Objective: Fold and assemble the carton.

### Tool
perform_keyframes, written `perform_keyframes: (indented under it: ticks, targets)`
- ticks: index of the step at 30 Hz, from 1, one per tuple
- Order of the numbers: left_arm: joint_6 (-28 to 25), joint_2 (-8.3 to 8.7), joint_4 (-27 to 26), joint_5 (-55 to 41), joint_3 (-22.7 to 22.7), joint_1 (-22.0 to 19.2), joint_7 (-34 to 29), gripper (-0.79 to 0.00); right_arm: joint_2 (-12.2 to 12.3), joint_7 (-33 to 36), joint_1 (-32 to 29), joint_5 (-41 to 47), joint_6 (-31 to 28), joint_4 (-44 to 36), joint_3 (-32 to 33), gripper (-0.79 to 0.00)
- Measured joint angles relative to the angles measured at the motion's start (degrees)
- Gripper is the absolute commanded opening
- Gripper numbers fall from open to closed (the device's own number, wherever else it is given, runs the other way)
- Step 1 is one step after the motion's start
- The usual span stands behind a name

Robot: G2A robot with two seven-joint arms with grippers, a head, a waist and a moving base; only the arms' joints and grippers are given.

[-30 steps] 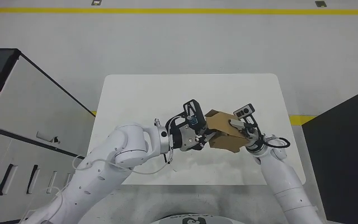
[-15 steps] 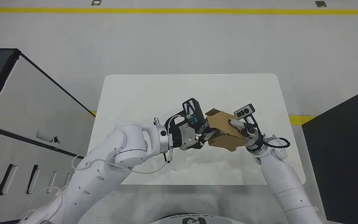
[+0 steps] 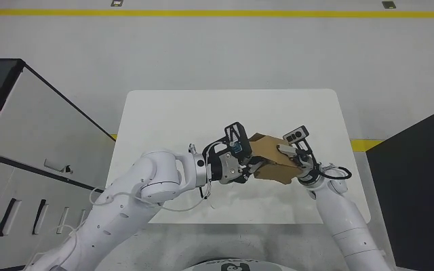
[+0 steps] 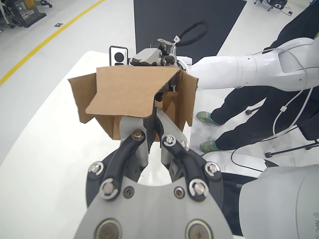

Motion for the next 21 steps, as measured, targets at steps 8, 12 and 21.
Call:
perform_keyframes:
  ticks: [8, 12, 21]
  targets:
    - [-0.4, -0.04, 0.1, 0.3, 0.3, -0.1, -0.4, -0.785, 0.0, 0.1, 0.0, -0.1, 0.0, 0.1, -0.1, -0.785]
    - [-0.6, -0.06, 0.4, 0.3, 0.5, -0.2, -0.7, -0.785, 0.0, 0.3, 0.0, -0.4, 0.2, 0.3, -0.2, -0.785]
    - [1.3, 0.21, 0.3, -0.3, -3.1, 0.0, 1.6, -0.785, 0.3, 0.2, 0.7, 0.2, -0.1, 2.2, 1.8, -0.785]
